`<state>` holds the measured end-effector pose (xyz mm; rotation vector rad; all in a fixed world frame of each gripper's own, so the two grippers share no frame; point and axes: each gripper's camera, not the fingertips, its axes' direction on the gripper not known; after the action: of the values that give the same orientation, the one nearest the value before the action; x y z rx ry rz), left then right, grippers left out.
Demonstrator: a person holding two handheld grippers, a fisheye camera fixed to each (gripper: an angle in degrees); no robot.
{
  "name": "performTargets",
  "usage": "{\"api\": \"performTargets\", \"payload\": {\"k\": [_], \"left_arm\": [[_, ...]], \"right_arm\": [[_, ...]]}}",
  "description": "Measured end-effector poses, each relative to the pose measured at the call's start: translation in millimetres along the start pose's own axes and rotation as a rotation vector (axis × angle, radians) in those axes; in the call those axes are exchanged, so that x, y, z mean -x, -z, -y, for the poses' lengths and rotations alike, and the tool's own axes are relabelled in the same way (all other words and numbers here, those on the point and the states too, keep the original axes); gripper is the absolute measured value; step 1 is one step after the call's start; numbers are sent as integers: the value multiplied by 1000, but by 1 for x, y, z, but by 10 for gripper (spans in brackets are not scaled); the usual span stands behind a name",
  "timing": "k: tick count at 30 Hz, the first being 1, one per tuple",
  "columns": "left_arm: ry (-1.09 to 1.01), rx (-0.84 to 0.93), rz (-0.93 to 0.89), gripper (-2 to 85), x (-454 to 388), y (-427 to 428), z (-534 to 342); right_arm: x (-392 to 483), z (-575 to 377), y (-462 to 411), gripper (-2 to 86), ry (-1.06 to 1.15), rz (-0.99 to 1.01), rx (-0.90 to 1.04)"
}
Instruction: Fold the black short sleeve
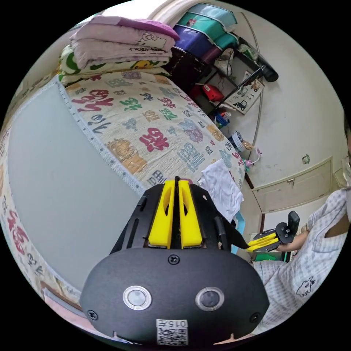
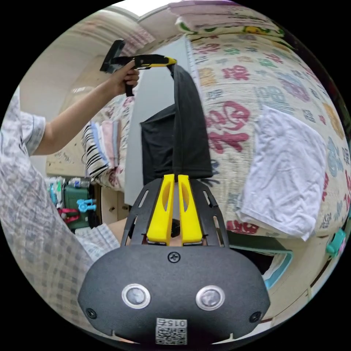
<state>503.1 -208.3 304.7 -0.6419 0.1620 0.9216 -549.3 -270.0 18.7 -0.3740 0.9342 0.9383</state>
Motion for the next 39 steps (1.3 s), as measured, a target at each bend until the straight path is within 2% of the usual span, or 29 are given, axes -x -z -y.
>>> {"api": "performTargets", "payload": {"k": [4,7,10,16,18,23,30,35,39], "left_arm": [[178,-2,146,1,71,33,-145],[310,-1,275,6,119,20,-233],[436,-38,296,19,151,0,-301],[749,-230,305,44,181,15,-420],[753,-266,222,58,185,15,-442],[715,-211,145,85,193,-17,-465],[698,-158,105,70,208,-70,-479],[619,-141,137,10,202,-79,-489],[617,-217,140,-1,190,-67,-513]], "right_arm": [[50,-29,-98,7,126,121,79],[68,-49,-186,9,235,85,180],[55,-72,-262,14,247,57,294],[1,-126,-316,40,295,54,387],[-17,-147,-321,48,312,74,394],[-59,-193,-329,74,326,-113,276],[-130,-234,-424,95,363,-228,381],[-184,-265,-459,16,334,-278,449],[-224,-290,-445,10,353,-254,422]]}}
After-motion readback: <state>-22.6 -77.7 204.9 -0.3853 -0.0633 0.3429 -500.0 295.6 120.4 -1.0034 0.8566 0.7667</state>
